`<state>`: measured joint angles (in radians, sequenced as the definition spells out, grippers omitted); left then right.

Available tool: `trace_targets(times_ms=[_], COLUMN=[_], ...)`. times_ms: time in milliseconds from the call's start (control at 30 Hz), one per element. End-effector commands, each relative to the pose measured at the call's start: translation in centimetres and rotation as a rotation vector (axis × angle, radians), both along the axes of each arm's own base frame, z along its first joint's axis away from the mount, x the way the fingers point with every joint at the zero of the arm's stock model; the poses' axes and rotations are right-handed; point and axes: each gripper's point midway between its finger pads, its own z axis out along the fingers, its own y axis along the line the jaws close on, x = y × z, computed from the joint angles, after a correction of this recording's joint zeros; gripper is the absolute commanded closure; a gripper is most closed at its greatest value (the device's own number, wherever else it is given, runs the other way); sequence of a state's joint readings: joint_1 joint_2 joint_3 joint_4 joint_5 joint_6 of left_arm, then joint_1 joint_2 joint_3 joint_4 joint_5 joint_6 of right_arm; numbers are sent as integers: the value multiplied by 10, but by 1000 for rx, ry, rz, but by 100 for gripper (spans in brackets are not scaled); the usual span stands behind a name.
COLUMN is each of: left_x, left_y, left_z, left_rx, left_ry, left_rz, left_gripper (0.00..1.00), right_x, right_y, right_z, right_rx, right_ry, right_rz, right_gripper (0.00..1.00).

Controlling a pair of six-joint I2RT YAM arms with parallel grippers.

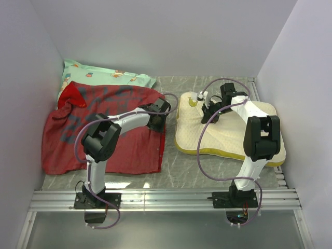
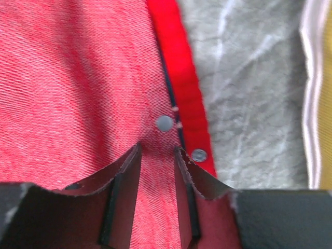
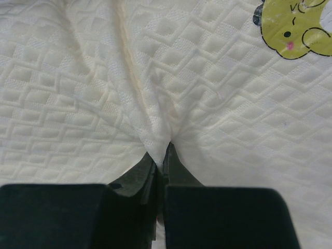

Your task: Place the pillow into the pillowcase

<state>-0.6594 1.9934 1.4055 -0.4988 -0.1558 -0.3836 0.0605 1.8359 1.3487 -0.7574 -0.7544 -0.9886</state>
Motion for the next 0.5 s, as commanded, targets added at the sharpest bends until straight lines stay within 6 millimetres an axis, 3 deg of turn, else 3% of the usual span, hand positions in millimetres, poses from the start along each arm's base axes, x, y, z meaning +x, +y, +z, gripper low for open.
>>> trace_targets(times_ms=[0, 467], left_x=[-3, 3], left_y=[-16, -11], left_z=[22, 0], left_rx=[-33, 31], left_ry=[-48, -20], left_rz=[-26, 15], left_gripper=[61, 66], right_x=[-13, -16], right_y=[-4, -5], right_z=[3, 6], right_rx=[10, 25], right_ry=[49, 62], right_rz=[-7, -4], right_gripper=[100, 100])
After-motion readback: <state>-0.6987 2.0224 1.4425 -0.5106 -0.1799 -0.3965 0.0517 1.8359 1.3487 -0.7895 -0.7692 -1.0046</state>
